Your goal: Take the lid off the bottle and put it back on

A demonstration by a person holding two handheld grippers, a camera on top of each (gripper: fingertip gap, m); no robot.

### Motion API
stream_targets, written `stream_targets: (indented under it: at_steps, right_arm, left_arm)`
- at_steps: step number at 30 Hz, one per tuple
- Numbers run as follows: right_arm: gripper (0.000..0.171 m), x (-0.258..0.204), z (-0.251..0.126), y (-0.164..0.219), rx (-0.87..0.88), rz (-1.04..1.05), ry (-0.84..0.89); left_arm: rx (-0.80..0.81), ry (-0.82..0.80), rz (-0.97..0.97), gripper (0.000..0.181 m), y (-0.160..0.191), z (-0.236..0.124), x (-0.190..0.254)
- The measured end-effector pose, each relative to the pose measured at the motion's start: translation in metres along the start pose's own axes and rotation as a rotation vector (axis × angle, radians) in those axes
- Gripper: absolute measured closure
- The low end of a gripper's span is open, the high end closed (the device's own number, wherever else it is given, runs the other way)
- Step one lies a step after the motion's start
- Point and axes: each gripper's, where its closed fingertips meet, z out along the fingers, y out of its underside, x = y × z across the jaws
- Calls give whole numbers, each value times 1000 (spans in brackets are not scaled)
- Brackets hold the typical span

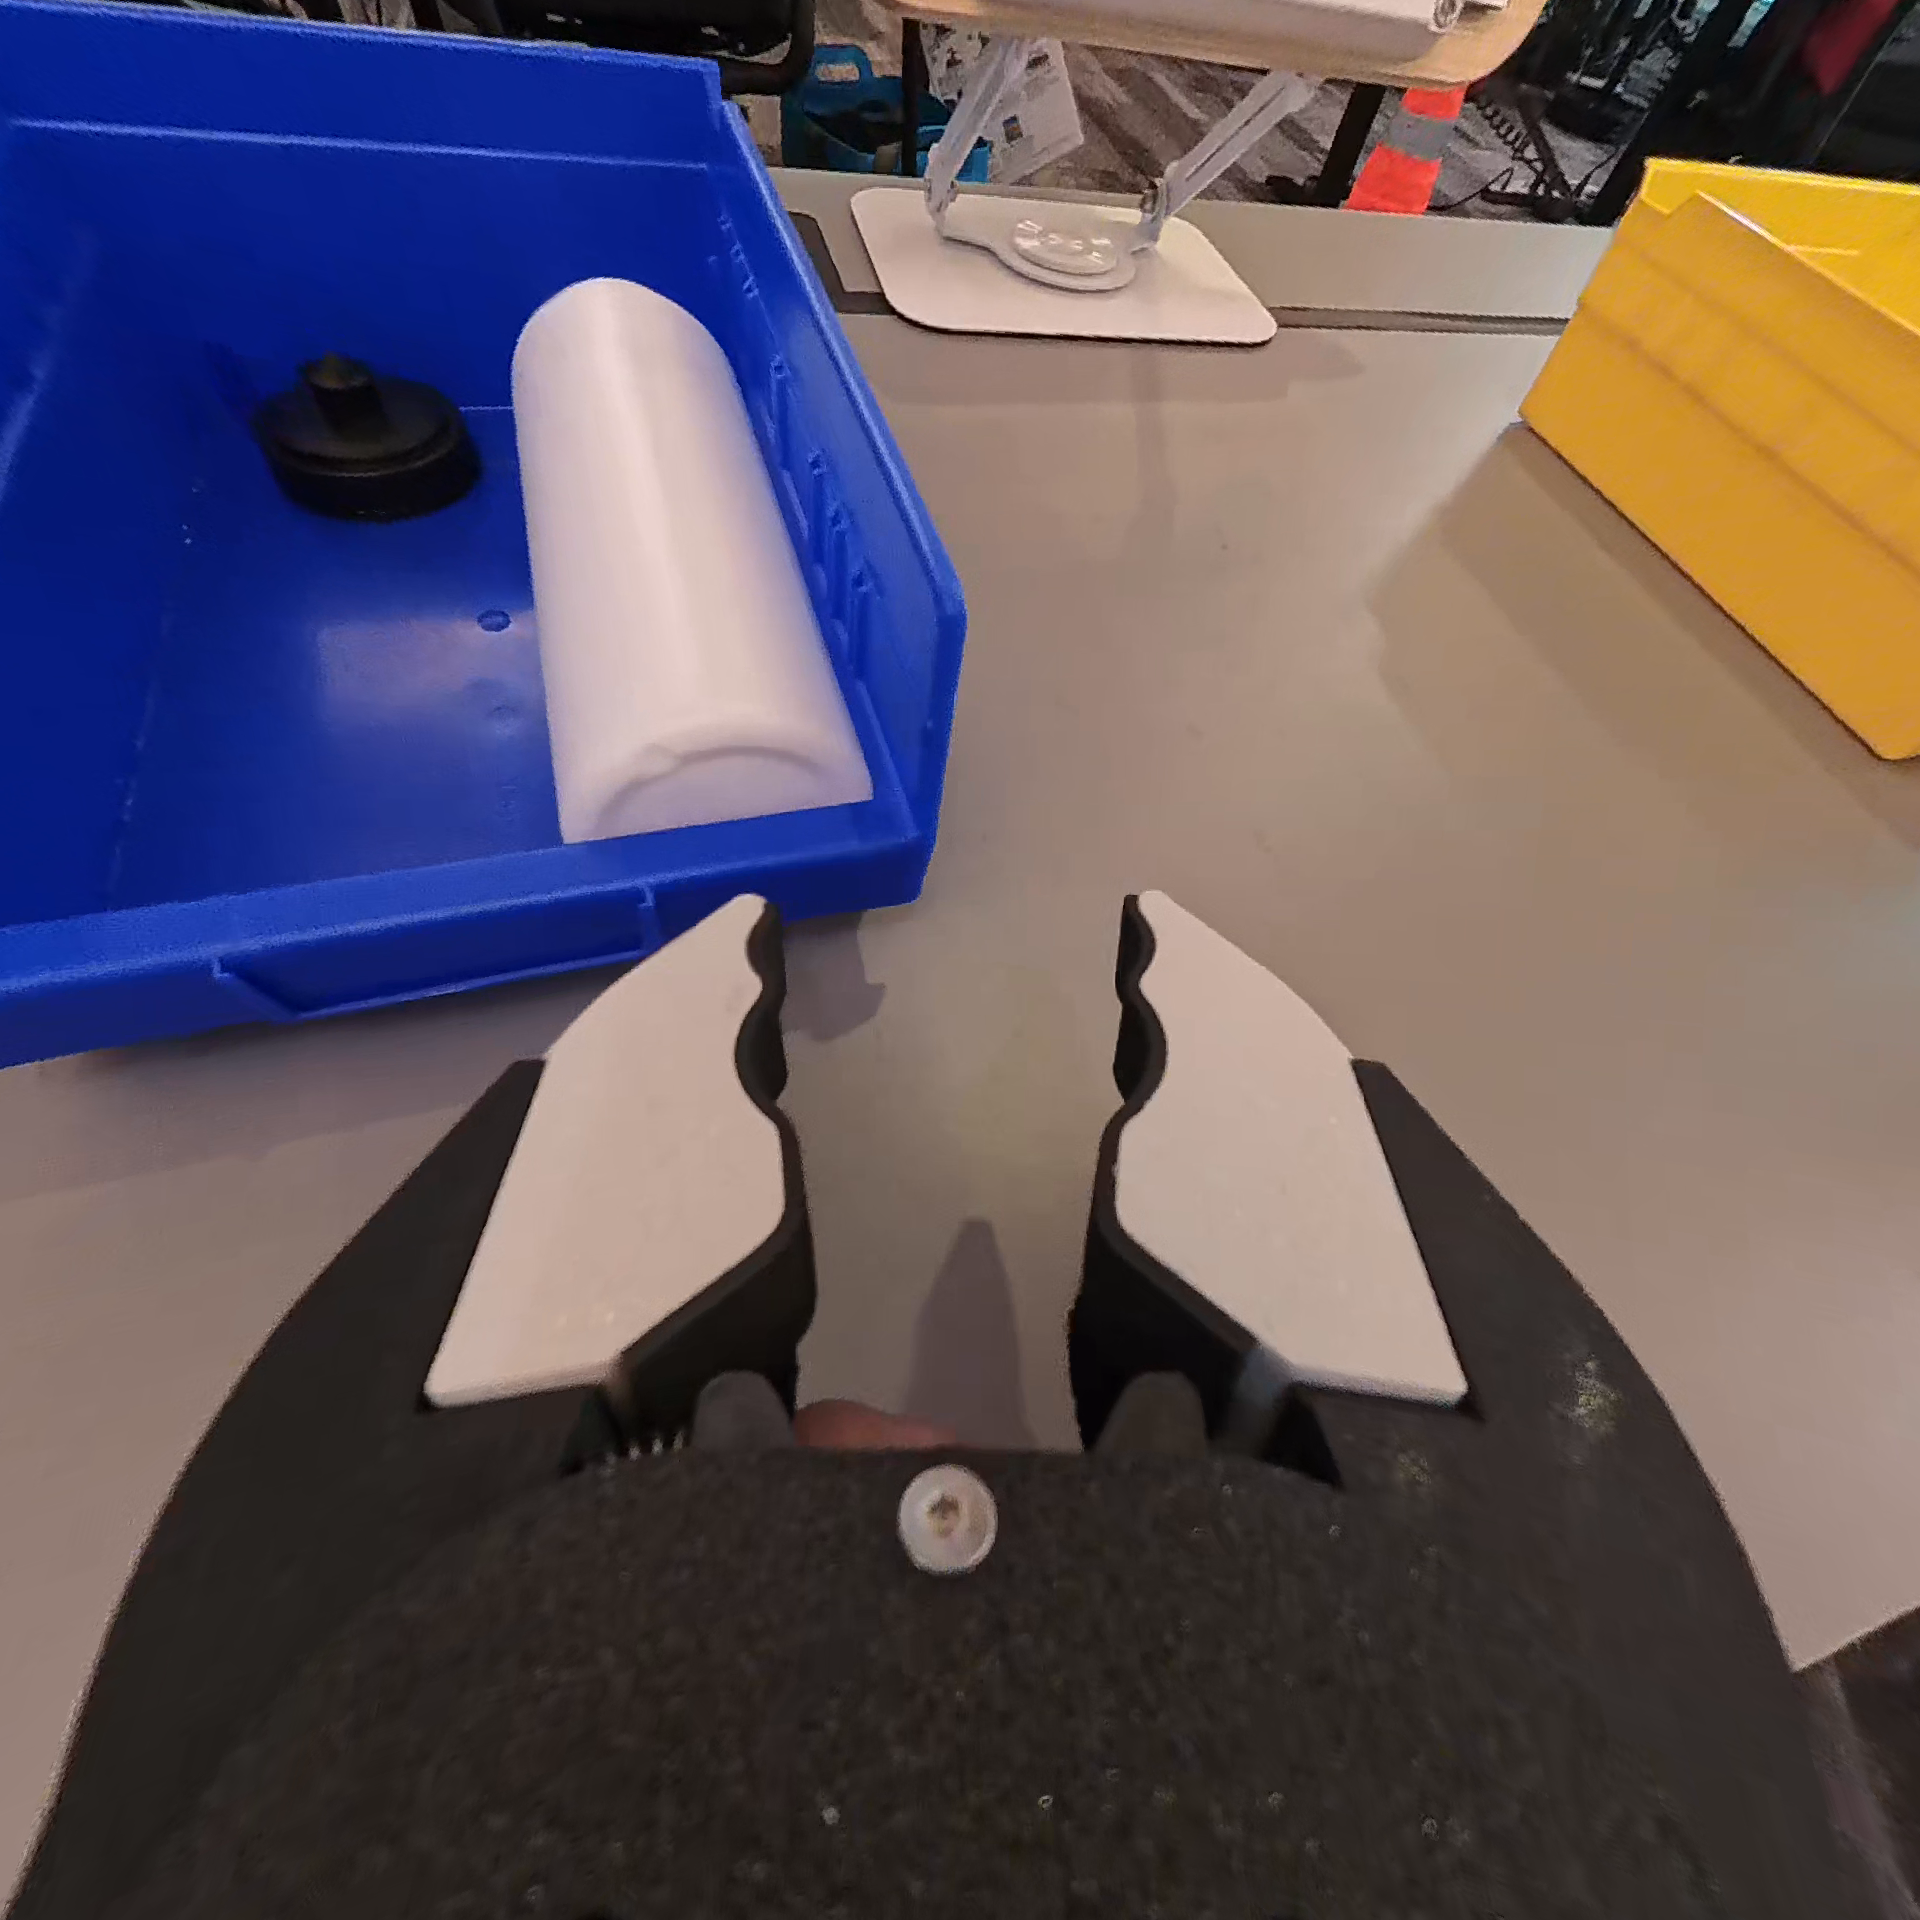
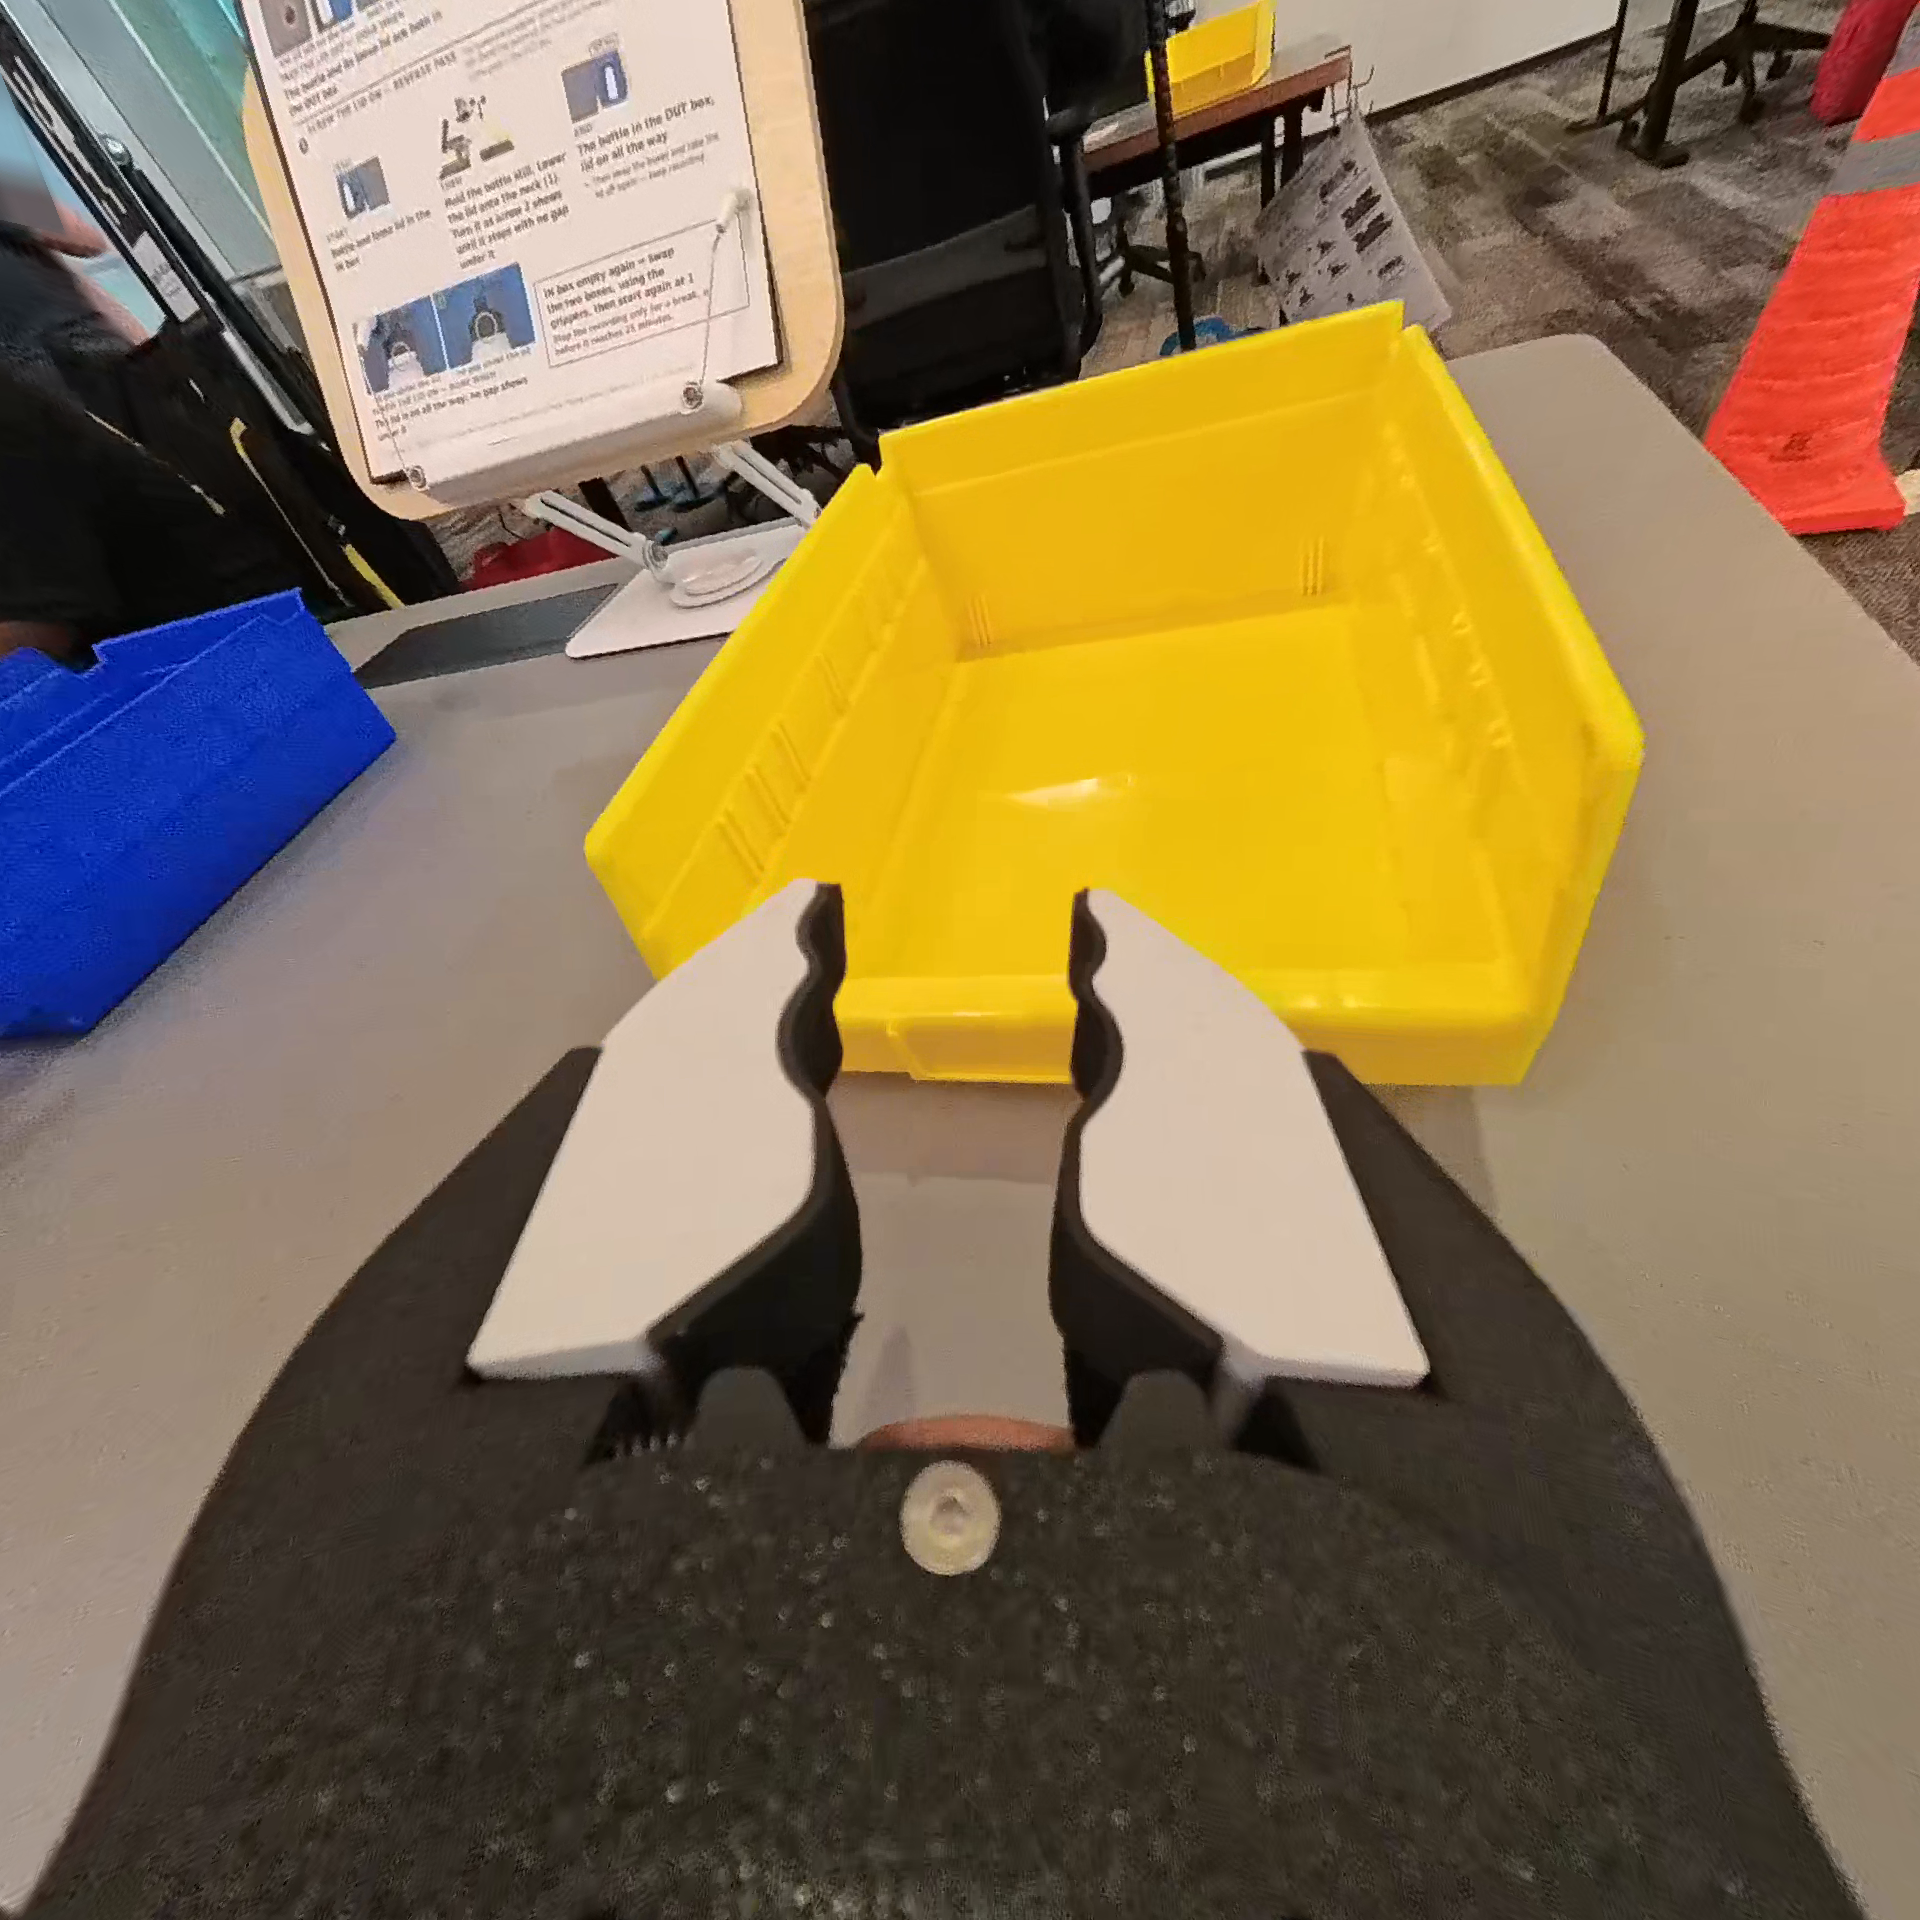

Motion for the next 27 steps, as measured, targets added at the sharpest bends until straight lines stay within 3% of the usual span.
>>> stream_targets:
  at_steps: [8,12,15,17,22,27]
  right_arm:
    - [130,5,0,1,6,39,-2]
    - [130,4,1,3,-6,47,-11]
    - [130,4,1,3,-6,42,-5]
    - [129,6,0,4,-4,49,0]
    - [129,8,1,5,-7,77,-4]
    - [129,5,3,6,-15,84,-20]
  left_arm:
    - [-111,12,-33,106,-63,2,-24]
    - [-295,-5,-93,103,-92,44,-57]
    - [-548,22,-141,79,-82,88,-75]
    - [-652,-13,-210,79,-76,114,-91]
    - [-728,-74,-337,84,-71,156,-112]
    - [-826,-114,-306,78,-55,177,-112]
